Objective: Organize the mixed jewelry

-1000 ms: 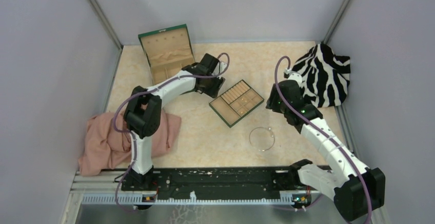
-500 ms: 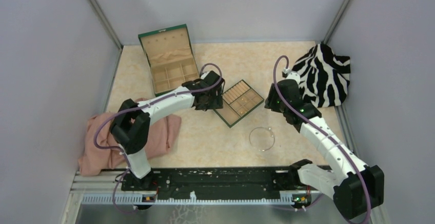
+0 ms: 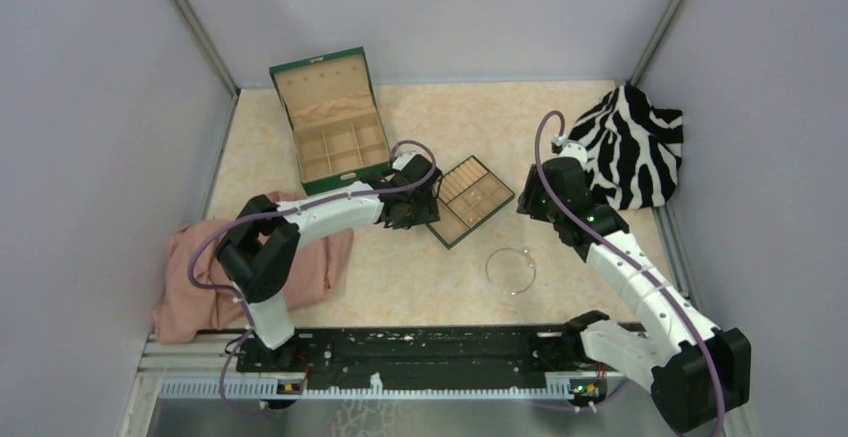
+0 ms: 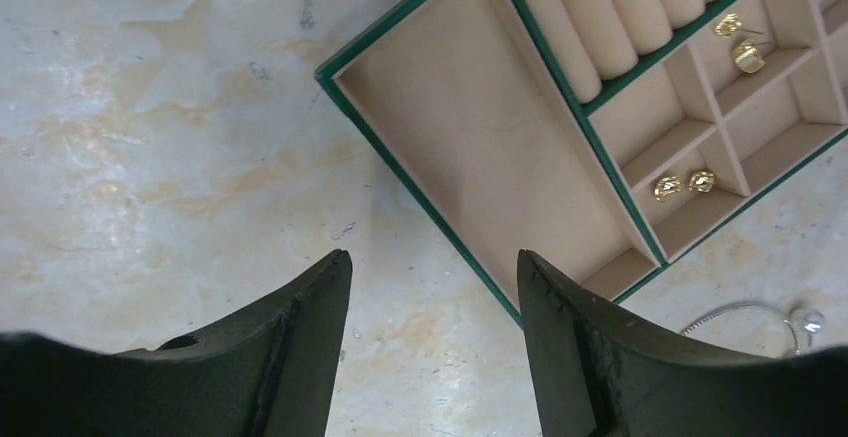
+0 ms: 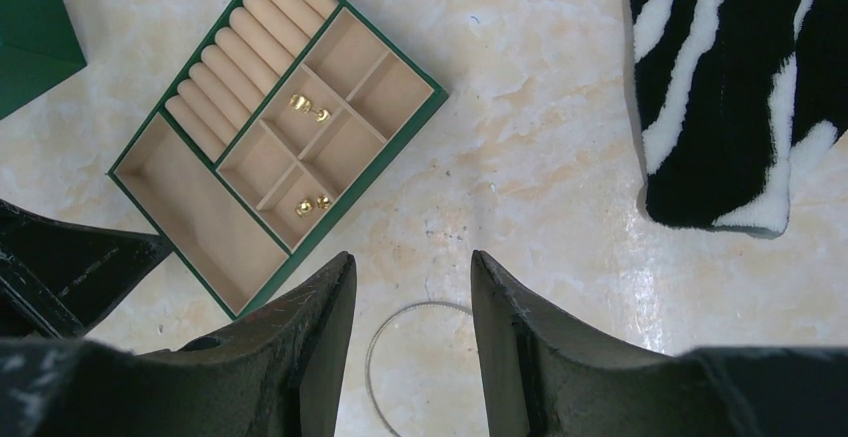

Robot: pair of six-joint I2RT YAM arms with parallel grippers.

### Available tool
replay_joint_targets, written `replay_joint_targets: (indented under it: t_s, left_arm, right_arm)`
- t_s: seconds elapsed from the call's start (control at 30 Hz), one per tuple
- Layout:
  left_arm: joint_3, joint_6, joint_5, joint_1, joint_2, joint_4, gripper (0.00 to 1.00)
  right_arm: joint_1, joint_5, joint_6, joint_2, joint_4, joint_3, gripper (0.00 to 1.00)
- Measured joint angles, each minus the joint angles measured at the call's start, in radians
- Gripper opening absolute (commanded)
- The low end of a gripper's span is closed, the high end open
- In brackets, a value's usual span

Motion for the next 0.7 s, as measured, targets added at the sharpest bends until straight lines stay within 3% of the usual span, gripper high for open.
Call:
replay_joint_targets:
  t_s: [0.27,0.43,0.5,0.63,0.7]
  left_arm:
    - [0.012,-0.019,0.002,-0.012,0.021,0.034,0.64]
    - [0.061,-0.029,0.003,-0.012,0.105,0.019,0.54]
    - [0.069,-0.032,0.001,-0.013,0.132,0.012,0.48]
    - [0.099,-0.035,0.000,-0.013,0.148,-0.010,0.23]
    - [0.105,-0.039,-0.005,-0.012,0.154,-0.021,0.17]
  right_arm:
    - [0.000,-0.001,0.000,0.000,0.001,0.000,0.46]
    - [0.000,-0.004,0.000,0.000,0.002,0.000,0.46]
    - [0.000,-0.004,0.000,0.000,0.001,0.000,0.46]
    - [0.000,-0.003,0.000,0.000,0.001,0.000,0.46]
    - [0.000,-0.003,0.000,0.000,0.001,0.000,0.46]
